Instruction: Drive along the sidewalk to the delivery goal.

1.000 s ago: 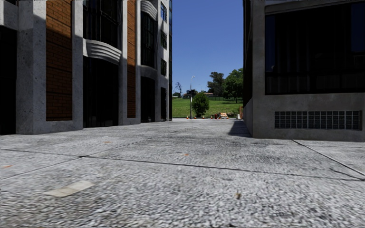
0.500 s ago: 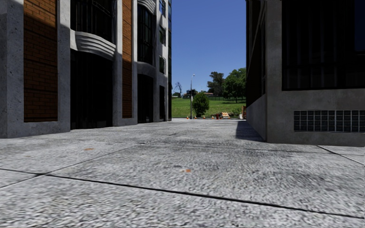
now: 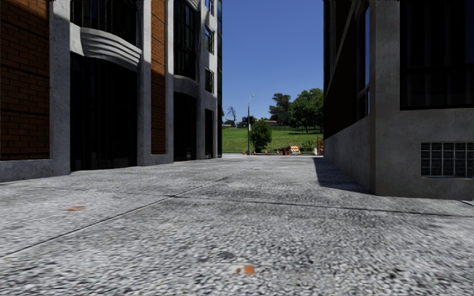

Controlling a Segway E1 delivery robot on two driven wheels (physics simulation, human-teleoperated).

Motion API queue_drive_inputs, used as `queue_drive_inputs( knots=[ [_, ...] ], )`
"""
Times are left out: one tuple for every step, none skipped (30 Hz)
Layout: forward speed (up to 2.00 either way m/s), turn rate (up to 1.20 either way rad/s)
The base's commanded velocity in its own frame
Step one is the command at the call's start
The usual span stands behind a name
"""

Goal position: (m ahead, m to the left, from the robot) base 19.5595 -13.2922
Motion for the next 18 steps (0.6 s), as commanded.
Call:
queue_drive_inputs(
  knots=[
    [2.0,0.0],
    [2.0,0.0],
    [2.0,0.0],
    [2.0,0.0],
    [2.0,0.0],
    [2.0,0.0],
    [2.0,0.0],
    [2.0,0.0],
    [2.0,0.0],
    [2.0,0.0],
    [2.0,0.0],
    [2.0,0.0],
    [2.0,0.0],
    [2.0,0.0],
    [2.0,0.0],
    [2.0,0.0],
    [2.0,0.0],
    [2.0,0.0]
  ],
)
